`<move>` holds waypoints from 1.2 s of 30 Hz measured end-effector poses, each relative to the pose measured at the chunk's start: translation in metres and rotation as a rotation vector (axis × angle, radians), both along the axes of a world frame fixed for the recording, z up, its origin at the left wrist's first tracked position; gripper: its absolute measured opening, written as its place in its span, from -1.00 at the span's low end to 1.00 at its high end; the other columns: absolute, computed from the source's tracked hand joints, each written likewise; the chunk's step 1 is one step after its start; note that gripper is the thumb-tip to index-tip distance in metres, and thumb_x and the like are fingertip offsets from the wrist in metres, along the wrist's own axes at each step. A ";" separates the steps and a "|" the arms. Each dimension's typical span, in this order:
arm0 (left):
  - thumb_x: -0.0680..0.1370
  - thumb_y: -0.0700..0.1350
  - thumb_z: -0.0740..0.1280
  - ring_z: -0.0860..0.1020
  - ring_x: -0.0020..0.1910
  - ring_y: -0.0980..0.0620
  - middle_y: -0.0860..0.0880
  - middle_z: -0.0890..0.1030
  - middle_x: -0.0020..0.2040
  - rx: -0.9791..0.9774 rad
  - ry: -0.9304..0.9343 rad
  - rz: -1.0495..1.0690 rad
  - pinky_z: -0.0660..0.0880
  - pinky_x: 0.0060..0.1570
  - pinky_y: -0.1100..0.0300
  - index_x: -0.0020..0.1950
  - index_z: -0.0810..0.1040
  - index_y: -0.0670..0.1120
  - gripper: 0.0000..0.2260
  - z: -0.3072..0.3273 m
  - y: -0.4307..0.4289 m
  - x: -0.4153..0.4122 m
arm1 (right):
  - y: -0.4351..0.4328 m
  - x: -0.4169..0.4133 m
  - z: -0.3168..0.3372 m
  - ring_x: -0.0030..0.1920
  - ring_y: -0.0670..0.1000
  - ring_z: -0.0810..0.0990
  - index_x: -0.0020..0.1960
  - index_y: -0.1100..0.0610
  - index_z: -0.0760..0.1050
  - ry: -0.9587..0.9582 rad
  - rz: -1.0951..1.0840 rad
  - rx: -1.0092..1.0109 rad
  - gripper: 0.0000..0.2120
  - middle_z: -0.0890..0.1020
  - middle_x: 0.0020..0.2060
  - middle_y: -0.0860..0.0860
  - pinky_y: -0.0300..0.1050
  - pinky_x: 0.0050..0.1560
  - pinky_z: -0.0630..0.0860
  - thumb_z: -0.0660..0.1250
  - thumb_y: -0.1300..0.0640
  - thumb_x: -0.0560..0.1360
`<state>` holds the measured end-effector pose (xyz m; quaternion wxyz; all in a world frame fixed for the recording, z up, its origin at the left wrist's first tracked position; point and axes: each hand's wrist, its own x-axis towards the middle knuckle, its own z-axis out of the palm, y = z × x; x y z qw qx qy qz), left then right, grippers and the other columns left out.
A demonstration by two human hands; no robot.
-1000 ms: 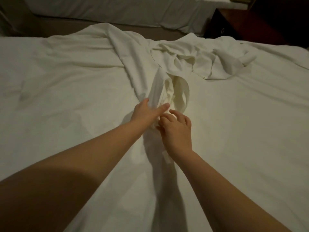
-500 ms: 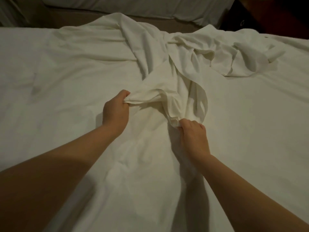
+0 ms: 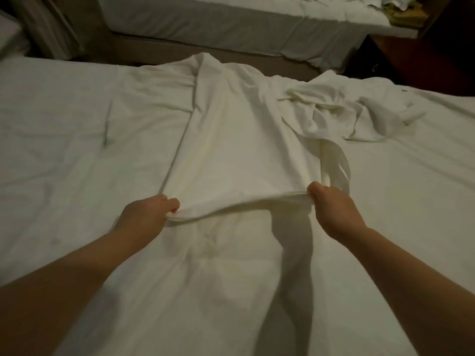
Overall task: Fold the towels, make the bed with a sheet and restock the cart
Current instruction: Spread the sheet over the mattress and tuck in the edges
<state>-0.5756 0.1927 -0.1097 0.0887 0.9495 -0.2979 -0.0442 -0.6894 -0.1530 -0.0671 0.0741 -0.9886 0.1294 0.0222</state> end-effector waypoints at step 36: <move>0.15 -0.50 0.41 0.51 -0.41 -0.05 -0.05 0.51 -0.35 0.051 0.178 -0.107 0.26 -0.39 0.29 -0.27 0.51 -0.08 -0.65 -0.005 0.355 -0.385 | 0.313 -0.388 -0.042 -0.15 0.20 0.55 0.06 0.14 0.58 0.164 -0.033 -0.134 -0.81 0.63 -0.14 0.12 -0.01 -0.13 0.45 0.34 0.27 0.46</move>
